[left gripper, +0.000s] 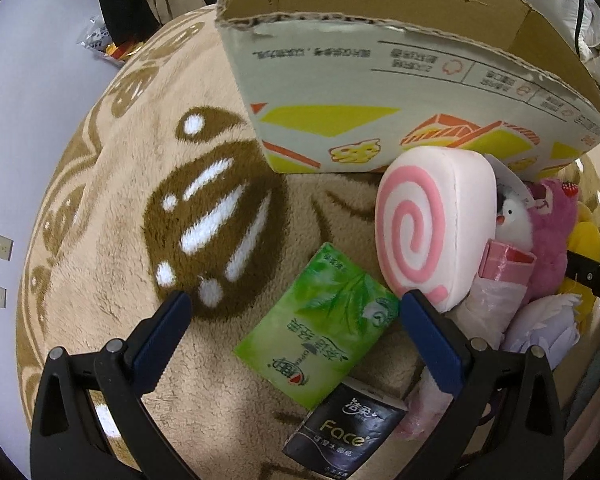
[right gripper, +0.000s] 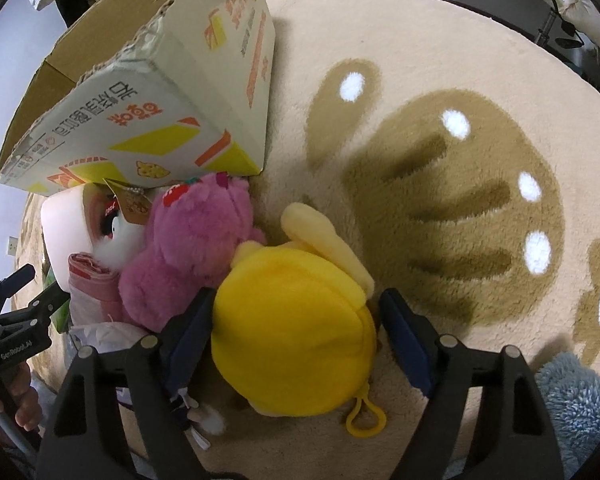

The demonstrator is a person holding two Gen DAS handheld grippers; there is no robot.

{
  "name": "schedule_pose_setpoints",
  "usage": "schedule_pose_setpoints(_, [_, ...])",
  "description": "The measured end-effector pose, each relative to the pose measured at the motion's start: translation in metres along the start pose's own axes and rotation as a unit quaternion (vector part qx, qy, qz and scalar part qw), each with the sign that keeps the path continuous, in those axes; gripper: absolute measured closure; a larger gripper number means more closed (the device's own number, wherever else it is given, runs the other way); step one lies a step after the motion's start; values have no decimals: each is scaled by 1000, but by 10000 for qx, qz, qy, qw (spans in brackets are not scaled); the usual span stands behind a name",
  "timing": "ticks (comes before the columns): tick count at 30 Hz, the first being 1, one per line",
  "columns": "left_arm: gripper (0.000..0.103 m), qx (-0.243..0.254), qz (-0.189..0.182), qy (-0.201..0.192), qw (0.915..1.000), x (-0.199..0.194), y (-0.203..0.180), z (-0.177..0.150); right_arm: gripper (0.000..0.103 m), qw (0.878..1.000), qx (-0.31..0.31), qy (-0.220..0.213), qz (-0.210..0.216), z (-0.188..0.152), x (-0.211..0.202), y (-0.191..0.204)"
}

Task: Organize soft objects
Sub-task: 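Lower the right gripper onto the yellow plush while the left gripper closes on the green tissue pack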

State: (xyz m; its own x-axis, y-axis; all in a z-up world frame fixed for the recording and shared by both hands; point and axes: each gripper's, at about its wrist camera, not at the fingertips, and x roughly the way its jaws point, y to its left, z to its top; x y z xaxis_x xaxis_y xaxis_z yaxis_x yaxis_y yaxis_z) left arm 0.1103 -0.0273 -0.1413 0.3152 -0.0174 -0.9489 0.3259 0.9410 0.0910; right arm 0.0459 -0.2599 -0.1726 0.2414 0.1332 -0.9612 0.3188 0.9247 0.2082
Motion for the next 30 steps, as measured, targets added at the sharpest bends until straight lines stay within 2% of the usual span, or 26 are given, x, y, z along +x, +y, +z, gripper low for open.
schedule_pose_setpoints(7, [0,78,-58,18,10000,-4,-5,-3,16,10000,2,16,5,-1,-3,-4])
schedule_pose_setpoints(16, [0,65,-3,328,9994,12,-2,-4,25,9999,-86,61,78,1,-7,-2])
schedule_pose_setpoints(21, [23,77,-174,428,9989,19,-4,-5,28,9999,-129,56,89,3,-6,3])
schedule_pose_setpoints(24, [28,60,-233,391,9989,19,-4,-5,29,9998,-185,41,71,2,-7,7])
schedule_pose_setpoints(30, [31,-102,-261,312,9991,13,2,-7,31,9996,-217,-157,26,0,-19,9])
